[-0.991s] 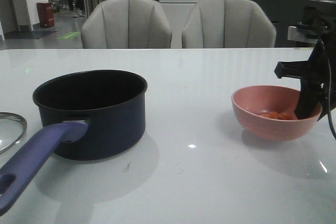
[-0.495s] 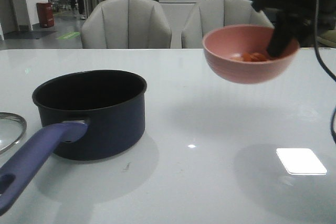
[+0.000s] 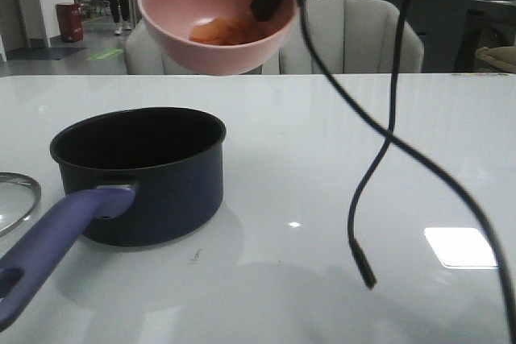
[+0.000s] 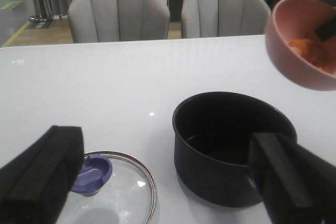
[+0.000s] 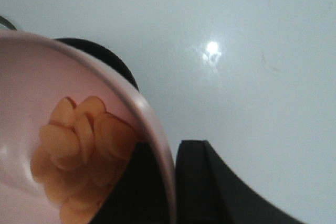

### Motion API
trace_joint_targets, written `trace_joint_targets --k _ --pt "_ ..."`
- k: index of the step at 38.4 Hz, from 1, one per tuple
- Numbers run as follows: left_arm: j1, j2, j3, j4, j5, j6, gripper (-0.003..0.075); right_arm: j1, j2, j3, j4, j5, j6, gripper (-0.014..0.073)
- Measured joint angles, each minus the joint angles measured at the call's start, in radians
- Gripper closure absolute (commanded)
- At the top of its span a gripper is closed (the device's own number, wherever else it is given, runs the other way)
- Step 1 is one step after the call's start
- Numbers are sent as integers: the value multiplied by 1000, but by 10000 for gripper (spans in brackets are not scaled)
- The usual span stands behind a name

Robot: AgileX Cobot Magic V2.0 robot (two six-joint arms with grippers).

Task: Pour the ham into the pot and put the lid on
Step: 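Lift the pink bowl and carry it over the saucepan with the right gripper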

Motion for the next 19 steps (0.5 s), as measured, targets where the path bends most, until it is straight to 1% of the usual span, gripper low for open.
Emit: trace_joint_targets --k 6,11,19 --pt "0 0 0 0 0 0 51 50 24 0 -11 -151 0 455" --pt "0 0 0 0 0 0 51 69 41 0 -28 -284 0 455" --pt "0 0 0 0 -2 0 51 81 97 31 -107 -498 -3 455"
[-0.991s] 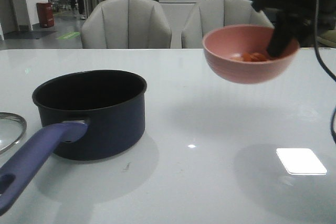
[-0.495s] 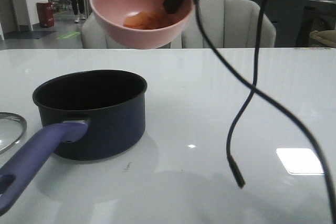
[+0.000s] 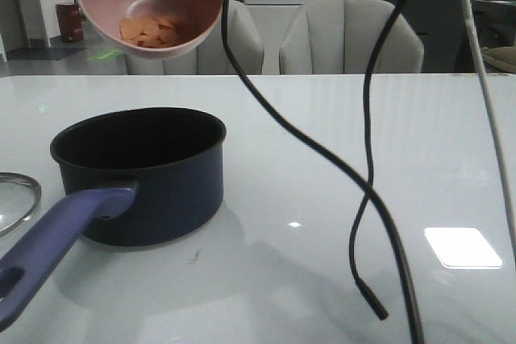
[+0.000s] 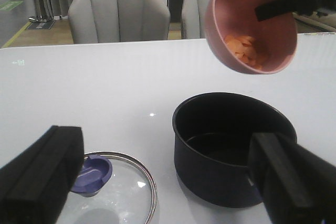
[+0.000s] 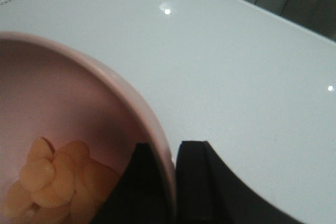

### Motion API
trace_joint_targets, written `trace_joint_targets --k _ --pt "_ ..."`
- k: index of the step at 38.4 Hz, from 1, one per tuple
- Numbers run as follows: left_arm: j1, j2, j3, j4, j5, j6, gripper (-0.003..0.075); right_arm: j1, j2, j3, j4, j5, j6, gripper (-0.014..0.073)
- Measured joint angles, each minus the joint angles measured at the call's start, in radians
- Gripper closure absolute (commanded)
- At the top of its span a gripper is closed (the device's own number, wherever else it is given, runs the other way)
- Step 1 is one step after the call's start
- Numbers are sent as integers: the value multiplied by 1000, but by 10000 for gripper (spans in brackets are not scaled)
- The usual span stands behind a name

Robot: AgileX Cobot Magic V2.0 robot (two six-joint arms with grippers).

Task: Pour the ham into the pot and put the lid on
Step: 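Lift the pink bowl and carry it over the saucepan with the right gripper, then tilt the pink bowl with the right gripper to pour ham into the saucepan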

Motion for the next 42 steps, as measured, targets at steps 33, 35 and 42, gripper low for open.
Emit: trace_joint_targets --k 33,35,42 --pt "0 0 0 0 0 0 51 8 102 319 -207 -1077 -321 455" --pt "0 0 0 0 0 0 51 8 102 319 -207 -1104 -360 455" --pt "0 0 0 0 0 0 51 8 102 319 -220 -1160 -468 455"
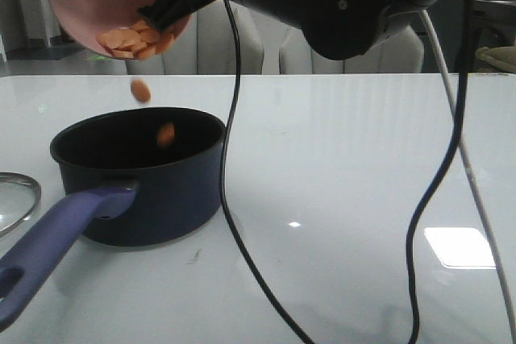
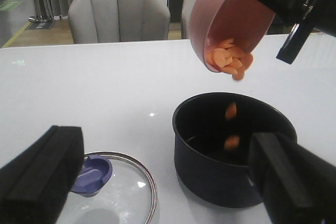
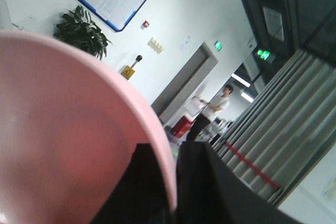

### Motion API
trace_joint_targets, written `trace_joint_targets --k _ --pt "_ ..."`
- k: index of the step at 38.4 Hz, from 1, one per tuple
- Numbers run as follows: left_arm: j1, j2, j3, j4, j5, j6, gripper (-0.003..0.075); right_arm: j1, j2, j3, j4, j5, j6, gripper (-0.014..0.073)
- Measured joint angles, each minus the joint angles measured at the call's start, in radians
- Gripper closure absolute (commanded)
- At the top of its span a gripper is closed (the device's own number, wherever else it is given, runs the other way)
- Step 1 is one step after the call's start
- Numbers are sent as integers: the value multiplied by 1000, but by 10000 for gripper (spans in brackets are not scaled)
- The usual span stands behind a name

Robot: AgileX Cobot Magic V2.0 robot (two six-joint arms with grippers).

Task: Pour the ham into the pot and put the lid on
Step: 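Tilt the pink bowl with the right gripper to pour ham into the saucepan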

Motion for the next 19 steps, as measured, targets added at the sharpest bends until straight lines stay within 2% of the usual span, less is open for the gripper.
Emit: trace_joint_targets --k 10,15,19 --pt "0 0 0 0 0 0 51 0 24 0 -21 -77 -158 455" --pt "0 0 0 0 0 0 51 0 32 0 -24 -88 -168 455" --pt "0 0 0 0 0 0 51 0 32 0 -19 -86 -121 455"
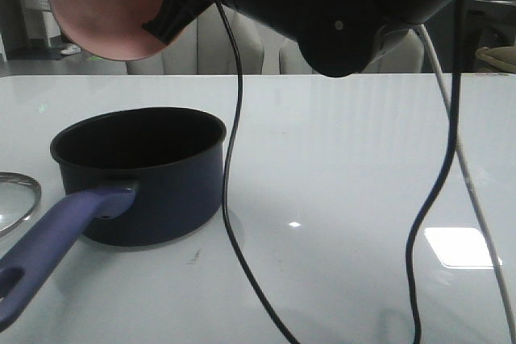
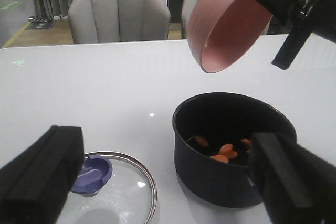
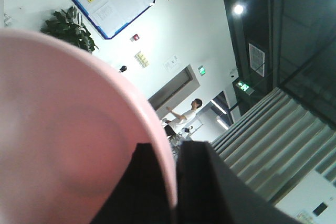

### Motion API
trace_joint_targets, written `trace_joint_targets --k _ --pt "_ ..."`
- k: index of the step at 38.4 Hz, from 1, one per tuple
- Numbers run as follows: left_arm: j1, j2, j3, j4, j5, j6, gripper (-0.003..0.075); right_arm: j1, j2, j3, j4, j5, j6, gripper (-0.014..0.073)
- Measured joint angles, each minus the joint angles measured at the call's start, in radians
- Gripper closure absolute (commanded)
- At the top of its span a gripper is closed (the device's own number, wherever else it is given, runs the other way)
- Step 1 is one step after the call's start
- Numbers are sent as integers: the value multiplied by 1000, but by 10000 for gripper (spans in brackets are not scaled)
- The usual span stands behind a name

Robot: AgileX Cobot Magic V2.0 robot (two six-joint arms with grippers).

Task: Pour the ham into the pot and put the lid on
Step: 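Tilt the pink bowl with the right gripper to pour ham into the saucepan, then carry the empty pink bowl back and lower it onto the table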

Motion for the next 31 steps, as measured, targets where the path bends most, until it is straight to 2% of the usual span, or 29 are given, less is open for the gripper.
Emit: trace_joint_targets --k 3,7,13,24,31 --pt "0 0 0 0 0 0 51 0 0 0 33 13 102 455" --pt "0 0 0 0 0 0 51 0 -8 0 119 84 316 455" --pt "0 0 0 0 0 0 51 0 -80 -13 209 389 517 455" --pt "0 0 0 0 0 0 51 -4 -246 -156 230 1144 565 455" --pt "0 0 0 0 0 0 51 -55 -322 -197 244 1439 590 455"
